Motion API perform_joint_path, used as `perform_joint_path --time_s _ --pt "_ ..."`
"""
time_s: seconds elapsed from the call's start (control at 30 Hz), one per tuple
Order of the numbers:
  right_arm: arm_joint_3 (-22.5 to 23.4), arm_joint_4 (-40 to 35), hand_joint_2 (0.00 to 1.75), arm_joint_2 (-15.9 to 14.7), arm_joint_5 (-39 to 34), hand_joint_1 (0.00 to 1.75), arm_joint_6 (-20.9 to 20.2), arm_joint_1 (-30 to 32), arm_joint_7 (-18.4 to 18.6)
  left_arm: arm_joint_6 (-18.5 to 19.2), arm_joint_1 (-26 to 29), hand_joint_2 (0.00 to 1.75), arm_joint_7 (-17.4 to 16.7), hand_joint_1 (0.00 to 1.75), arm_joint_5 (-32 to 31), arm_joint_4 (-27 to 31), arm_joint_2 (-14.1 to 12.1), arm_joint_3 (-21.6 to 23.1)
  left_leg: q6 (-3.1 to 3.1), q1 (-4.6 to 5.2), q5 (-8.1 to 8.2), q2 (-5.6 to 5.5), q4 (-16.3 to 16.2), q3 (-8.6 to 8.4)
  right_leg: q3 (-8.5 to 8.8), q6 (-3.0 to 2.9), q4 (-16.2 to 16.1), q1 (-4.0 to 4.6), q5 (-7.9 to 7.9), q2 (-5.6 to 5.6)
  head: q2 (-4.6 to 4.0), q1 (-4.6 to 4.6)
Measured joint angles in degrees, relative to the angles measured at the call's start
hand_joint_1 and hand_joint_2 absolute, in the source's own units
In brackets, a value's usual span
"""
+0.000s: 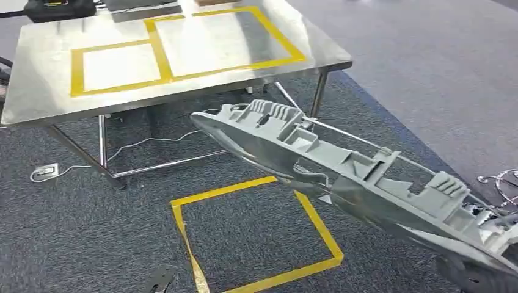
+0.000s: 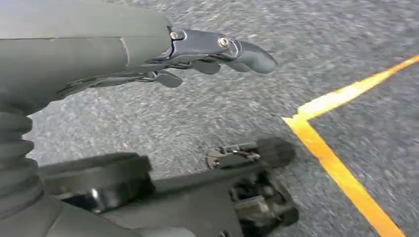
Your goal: Take the parts from the cabinet and place them on the table.
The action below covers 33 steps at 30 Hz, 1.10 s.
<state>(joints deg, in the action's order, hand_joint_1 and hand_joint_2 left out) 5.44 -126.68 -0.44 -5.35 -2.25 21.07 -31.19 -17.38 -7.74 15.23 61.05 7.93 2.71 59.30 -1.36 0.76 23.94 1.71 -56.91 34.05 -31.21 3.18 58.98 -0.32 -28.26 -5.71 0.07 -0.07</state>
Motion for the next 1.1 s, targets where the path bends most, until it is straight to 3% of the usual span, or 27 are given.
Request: perform_joint_path --time_s 0.03,0.07,0.13,0.17,0.2,0.27,0.3,0.33,0.37,0.47,0.5,0.53,0.57,0.6,0.63,0.67,0.7,0.73,0.8,0.83,0.87,0.9,0.93,0.97,1.1 --pt "0.0 -0.15 1.75 0.0 0.02 1.75 -0.04 0.05 0.02 0.13 -0.09 1.75 0.0 0.0 -0.09 0.0 -0.02 0.04 -0.2 -0.19 0.01 -0.67 0.01 -0.05 -0.72 0.19 2.08 -0.13 -1.39 3.38 -0.02 0.35" --pt "0.02 -0.22 1.75 0.0 -0.07 1.75 -0.04 0.12 0.02 0.15 -0.29 1.75 0.02 0.0 -0.15 0.0 0.07 0.06 -0.38 -0.28 -0.05 -1.4 0.0 -0.03 -2.5 0.28 5.84 -0.16 -3.44 4.8 -0.02 0.48" --pt "0.0 -0.22 1.75 0.0 -0.07 1.75 -0.02 0.13 0.22 0.26 -0.5 1.75 0.02 0.0 -0.42 0.0 0.2 0.18 -0.55 -0.28 0.02 -2.95 -0.01 0.01 -7.24 0.51 15.14 -0.17 -7.37 5.54 0.0 0.72" --pt "-0.02 -0.2 1.75 0.0 0.0 1.75 0.0 0.17 0.53 0.24 -0.46 1.75 0.0 0.0 -0.42 0.0 0.26 0.26 -0.55 -0.26 0.01 -3.78 -0.02 -0.04 -8.67 0.54 17.41 -0.17 -7.58 5.55 0.0 0.72" --pt "-0.02 -0.2 1.75 0.0 0.02 1.75 0.04 0.19 0.74 0.15 -0.39 1.75 -0.19 0.0 -0.44 0.0 0.26 0.33 -0.54 -0.28 0.01 -4.6 -0.04 -0.11 -8.59 0.52 16.58 -0.17 -6.17 5.57 -0.02 0.7" --pt "-0.07 -0.2 1.75 -0.02 0.0 1.75 0.09 0.17 0.83 0.0 -0.33 1.75 -0.33 0.0 -0.44 0.0 0.31 0.39 -0.43 -0.44 0.04 -6.33 -0.1 -0.39 -5.04 0.48 8.58 -0.41 -0.96 6.16 -0.02 0.65" --pt "-0.09 -0.22 1.75 0.0 0.02 1.75 0.18 0.16 0.85 -0.15 -0.34 1.75 -0.33 0.0 -0.48 0.0 0.37 0.42 -0.2 -0.56 0.12 -7.12 -0.16 -0.53 -2.45 0.6 3.18 -0.7 1.67 7.83 -0.02 0.74" --pt "-0.09 -0.18 1.75 0.0 0.0 1.75 0.24 0.12 0.85 -0.22 -0.38 1.75 -0.33 0.0 -0.48 0.0 0.35 0.44 0.31 -0.36 0.11 -7.95 -0.29 -0.47 -1.11 0.79 0.65 -1.17 1.14 11.45 0.0 0.72" --pt "-0.09 -0.33 1.75 0.0 -0.02 1.75 0.31 0.27 0.81 -0.22 -0.52 1.75 -0.35 0.0 -0.5 0.0 0.35 0.46 0.53 -0.4 0.06 -8.61 -0.82 0.06 -0.57 0.5 -0.79 -1.37 0.9 11.66 -0.02 0.63" --pt "-0.09 -0.37 1.75 -0.02 -0.02 1.75 0.55 0.16 0.9 -0.31 -0.07 1.75 -0.35 0.0 -0.5 0.0 0.33 0.78 1.76 -0.91 -0.84 -10.55 -0.16 0.8 -0.7 -0.4 -0.13 -0.8 1.11 9.9 -0.02 0.61" --pt "-0.09 -0.37 1.75 -0.02 -0.02 1.75 0.55 0.14 0.9 -0.33 0.04 1.75 -0.35 0.0 -0.5 0.0 0.31 0.83 1.95 -0.85 -0.87 -11.31 -0.19 0.89 -0.53 -0.81 -0.48 -1.26 1.28 9.04 0.0 0.63" --pt "-0.11 -0.37 1.75 -0.02 -0.04 1.75 0.55 0.04 0.92 -0.37 0.1 1.75 -0.35 0.0 -0.5 0.0 0.24 0.87 2.23 -0.37 0.17 -7.98 -1.18 1.35 -0.35 -1.07 -0.55 -1.19 1.34 8.17 -0.02 0.54" --pt "-0.09 -0.41 1.75 -0.02 -0.04 1.75 0.55 0.13 0.9 -0.37 0.01 1.75 -0.37 0.0 -0.5 0.0 0.35 0.92 2.47 -0.32 1.5 -5.79 -3.19 2.35 -0.32 -1.3 -0.56 -1.18 1.27 7.56 0.0 0.06" --pt "-0.07 -0.5 1.75 -0.02 -0.09 1.75 0.59 0.21 0.83 -0.37 -0.23 1.75 -0.37 0.0 -0.5 0.0 0.39 1.03 2.81 -0.43 4.2 -3.6 -8.52 4.98 -0.33 -1.61 -0.55 -0.95 1.2 6.4 -0.02 -0.15" --pt "-0.05 -0.5 1.75 -0.02 -0.07 1.75 0.59 0.25 0.85 -0.37 -0.34 1.75 -0.37 0.0 -0.5 0.0 0.39 1.14 2.9 -0.55 6.03 -2.82 -12.89 7.11 -0.33 -1.69 -0.55 -0.85 1.15 5.74 0.0 -0.18" --pt "-0.04 -0.5 1.75 -0.02 -0.07 1.75 0.59 0.23 0.85 -0.37 -0.32 1.75 -0.37 0.0 -0.52 0.0 0.42 1.27 2.95 -0.6 7.08 -2.37 -16.52 8.89 -0.35 -1.81 -0.54 -0.78 1.07 5.18 -0.02 -0.18" --pt "-0.04 -0.5 1.75 -0.02 -0.18 1.75 0.53 0.23 0.85 -0.31 -0.2 1.75 -0.39 0.0 -0.57 0.0 0.42 1.31 2.95 -0.65 6.67 -2.3 -17.16 9.17 -0.33 -1.81 -0.54 -0.78 1.06 4.63 -0.02 -0.18" --pt "-0.04 -0.5 1.75 -0.02 -0.24 1.75 0.46 0.21 0.81 -0.26 -0.12 1.75 -0.42 0.0 -0.59 0.0 0.42 1.33 2.86 -0.65 5.06 -2.3 -15.52 8.3 -0.33 -1.79 -0.54 -0.76 1.03 4.29 -0.02 -0.2" --pt "-0.07 -0.55 1.75 -0.02 -0.24 1.75 0.39 0.1 0.7 -0.22 -0.15 1.75 -0.42 0.0 -0.59 0.0 0.39 1.38 2.34 -0.61 0.38 -2.27 -7.09 3.73 -0.14 -1.7 -0.54 -0.73 0.97 3.93 -0.02 -0.2" --pt "-0.09 -0.57 1.75 -0.02 -0.26 1.75 0.37 0.08 0.61 -0.2 -0.21 1.75 -0.41 0.0 -0.59 0.0 0.39 1.38 1.89 -0.48 -1.12 -1.86 -2.66 1.24 -0.05 -1.56 -0.54 -0.73 0.89 3.83 -0.02 -0.2" --pt "-0.09 -0.63 1.75 -0.02 -0.3 1.75 0.39 0.1 0.52 -0.11 -0.34 1.75 -0.42 0.0 -0.59 0.0 0.42 1.38 1.67 -0.24 -0.1 -1.63 -0.83 0.24 -0.23 -1.17 -0.26 -0.24 0.67 3.82 -0.02 -0.2" --pt "-0.09 -0.68 1.75 -0.02 -0.31 1.75 0.44 0.1 0.46 -0.04 -0.46 1.75 -0.42 0.0 -0.59 0.0 0.44 1.4 1.53 -0.29 0.11 -1.66 -0.5 0.34 -0.47 -1.0 -0.32 -0.28 0.76 3.78 -0.02 -0.09" --pt "-0.09 -0.7 1.75 -0.02 -0.31 1.75 0.5 0.09 0.46 -0.02 -0.4 1.75 -0.42 0.0 -0.57 0.0 0.52 1.4 1.77 -0.44 -0.22 -1.75 -0.19 0.36 -0.54 -1.21 -0.17 -0.16 0.63 3.76 -0.02 -0.09" --pt "-0.09 -0.7 1.75 -0.02 -0.31 1.75 0.57 0.12 0.46 0.07 -0.31 1.75 -0.42 0.0 -0.57 0.0 0.5 1.4 1.97 -0.39 -0.12 -1.76 -0.19 0.35 -0.48 -1.86 -0.36 -0.2 0.73 3.81 -0.02 -0.09" --pt "-0.22 -0.7 1.75 -0.02 -0.35 1.75 0.61 0.1 0.39 0.63 -0.3 1.75 -0.42 0.0 -0.57 0.0 0.55 1.4 1.44 -0.32 0.09 -1.79 -0.19 0.23 -0.44 -1.34 -1.36 -0.24 1.02 3.78 0.0 -0.07"
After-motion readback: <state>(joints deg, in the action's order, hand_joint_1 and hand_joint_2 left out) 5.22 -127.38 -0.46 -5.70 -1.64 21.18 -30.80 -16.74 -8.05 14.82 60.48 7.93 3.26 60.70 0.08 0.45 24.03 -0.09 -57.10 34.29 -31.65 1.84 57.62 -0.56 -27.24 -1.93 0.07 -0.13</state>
